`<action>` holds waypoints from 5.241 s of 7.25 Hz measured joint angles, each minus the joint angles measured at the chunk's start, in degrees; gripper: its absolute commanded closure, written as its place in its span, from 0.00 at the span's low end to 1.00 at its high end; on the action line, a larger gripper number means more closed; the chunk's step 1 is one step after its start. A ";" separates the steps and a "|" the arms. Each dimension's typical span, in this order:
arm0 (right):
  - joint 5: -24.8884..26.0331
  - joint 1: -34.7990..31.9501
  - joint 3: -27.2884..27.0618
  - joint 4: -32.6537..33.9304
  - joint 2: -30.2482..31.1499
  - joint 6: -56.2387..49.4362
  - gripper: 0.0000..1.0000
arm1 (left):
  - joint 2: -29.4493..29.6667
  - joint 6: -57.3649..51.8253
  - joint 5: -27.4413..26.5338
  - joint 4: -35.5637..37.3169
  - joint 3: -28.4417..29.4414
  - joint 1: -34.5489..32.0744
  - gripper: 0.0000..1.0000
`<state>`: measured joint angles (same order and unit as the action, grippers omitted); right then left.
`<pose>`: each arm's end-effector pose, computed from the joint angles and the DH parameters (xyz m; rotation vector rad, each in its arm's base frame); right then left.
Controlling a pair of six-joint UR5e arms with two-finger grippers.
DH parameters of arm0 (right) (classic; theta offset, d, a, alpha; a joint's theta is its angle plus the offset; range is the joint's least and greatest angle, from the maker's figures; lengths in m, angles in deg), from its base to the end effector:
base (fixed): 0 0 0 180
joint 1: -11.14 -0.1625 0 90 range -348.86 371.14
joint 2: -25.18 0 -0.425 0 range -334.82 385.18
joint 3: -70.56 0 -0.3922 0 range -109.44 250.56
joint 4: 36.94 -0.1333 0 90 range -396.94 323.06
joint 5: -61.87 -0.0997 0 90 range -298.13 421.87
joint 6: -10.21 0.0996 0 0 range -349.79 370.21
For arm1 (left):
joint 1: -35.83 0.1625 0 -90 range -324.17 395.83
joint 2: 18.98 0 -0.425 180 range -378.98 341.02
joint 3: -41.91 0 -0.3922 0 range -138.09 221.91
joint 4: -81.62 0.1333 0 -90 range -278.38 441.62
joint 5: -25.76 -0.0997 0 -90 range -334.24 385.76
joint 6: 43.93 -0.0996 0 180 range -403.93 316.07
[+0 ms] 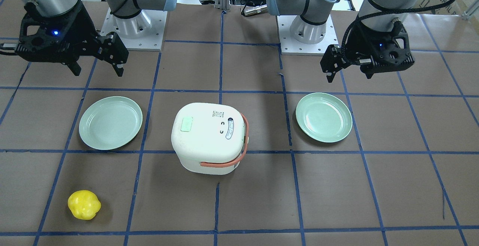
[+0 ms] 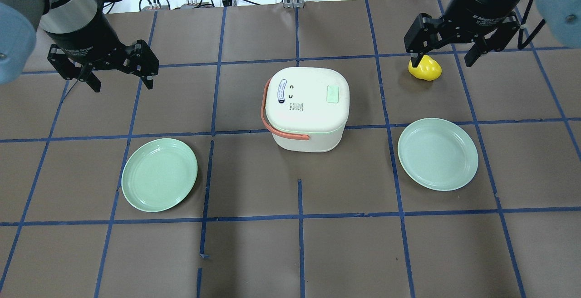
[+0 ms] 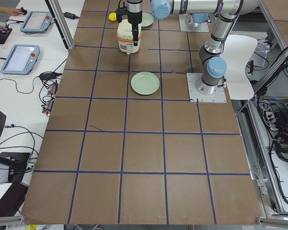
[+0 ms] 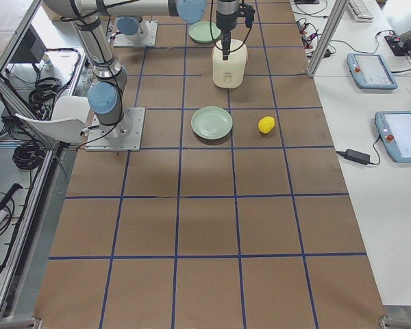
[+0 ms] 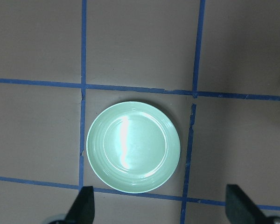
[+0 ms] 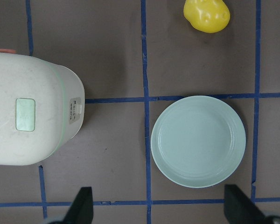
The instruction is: Press rice cooker button
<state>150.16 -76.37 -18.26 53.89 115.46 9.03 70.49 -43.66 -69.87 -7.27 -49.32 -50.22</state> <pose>0.1147 -0.4990 0.5020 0.0347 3.1122 -0.0637 -0.0896 -0.4960 0.4843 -0.1126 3.0411 -0.0061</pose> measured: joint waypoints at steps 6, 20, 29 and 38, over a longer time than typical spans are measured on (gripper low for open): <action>-6.28 -2.01 1.10 3.83 -2.86 2.41 0.00 | 0.00 0.00 -0.01 0.03 0.00 0.00 0.00; -3.20 -15.30 1.41 16.79 -17.01 15.07 0.89 | 0.00 0.00 -0.01 0.03 0.00 0.00 0.00; -3.37 -15.39 0.24 17.45 -18.04 15.16 0.88 | 0.00 0.00 0.01 -0.02 0.00 0.00 0.00; -3.13 -15.38 0.30 16.89 -17.88 15.22 0.87 | 0.00 0.00 -0.04 0.01 0.00 0.00 0.00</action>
<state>147.04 -91.75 -17.97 70.78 97.58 24.24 70.49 -43.66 -69.91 -7.26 -49.33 -50.22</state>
